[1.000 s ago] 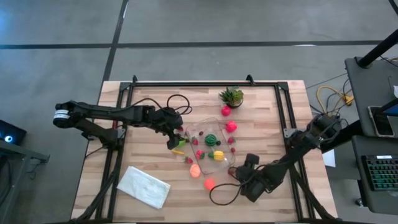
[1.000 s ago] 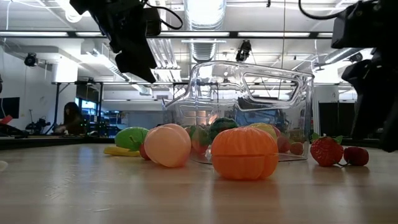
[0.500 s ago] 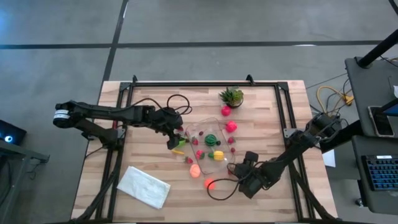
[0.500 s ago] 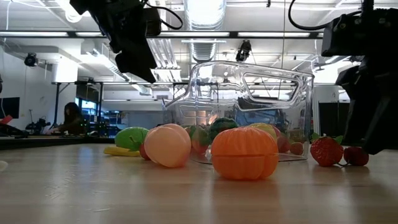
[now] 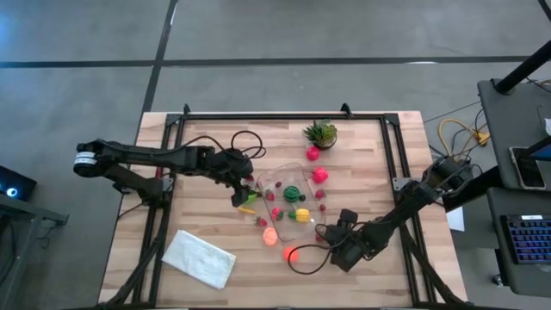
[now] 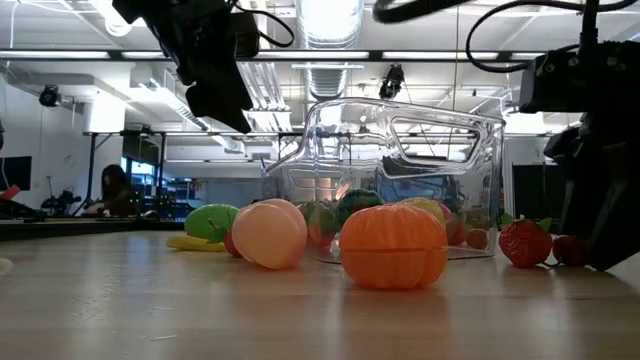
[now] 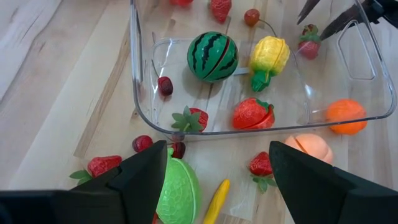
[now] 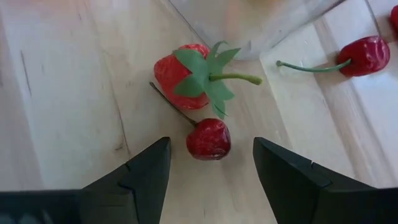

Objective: Pick and placing Produce into tupperware
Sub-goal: Put the red cherry into the transparent bin

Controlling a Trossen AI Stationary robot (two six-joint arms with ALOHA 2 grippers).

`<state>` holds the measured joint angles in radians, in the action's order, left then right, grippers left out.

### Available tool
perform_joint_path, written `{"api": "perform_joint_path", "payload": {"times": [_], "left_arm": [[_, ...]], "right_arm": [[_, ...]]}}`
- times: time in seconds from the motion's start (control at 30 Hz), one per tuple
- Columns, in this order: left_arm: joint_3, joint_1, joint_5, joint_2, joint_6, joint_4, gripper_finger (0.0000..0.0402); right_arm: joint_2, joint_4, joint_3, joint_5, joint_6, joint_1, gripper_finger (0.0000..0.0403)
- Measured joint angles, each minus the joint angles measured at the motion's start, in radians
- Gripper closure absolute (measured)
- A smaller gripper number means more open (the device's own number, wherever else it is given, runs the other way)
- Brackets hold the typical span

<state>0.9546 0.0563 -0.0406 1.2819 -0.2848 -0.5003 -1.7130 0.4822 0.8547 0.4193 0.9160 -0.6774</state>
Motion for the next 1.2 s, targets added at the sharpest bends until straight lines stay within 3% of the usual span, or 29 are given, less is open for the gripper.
{"api": "perform_joint_path", "payload": {"times": [0.53,0.93,1.2], "left_arm": [[-0.002,0.0,0.0,0.008,0.0,0.021,0.0134],[-0.012,0.0,0.0,0.007,-0.025,0.021,0.0134],[-0.013,0.0,0.0,0.006,-0.025,0.021,0.0134]], "right_arm": [[0.0,-0.055,-0.014,-0.004,-0.002,0.013,0.0189],[0.0,-0.052,-0.014,-0.001,-0.001,0.015,0.0272],[0.0,-0.05,-0.014,-0.001,0.0,0.015,0.0306]]}}
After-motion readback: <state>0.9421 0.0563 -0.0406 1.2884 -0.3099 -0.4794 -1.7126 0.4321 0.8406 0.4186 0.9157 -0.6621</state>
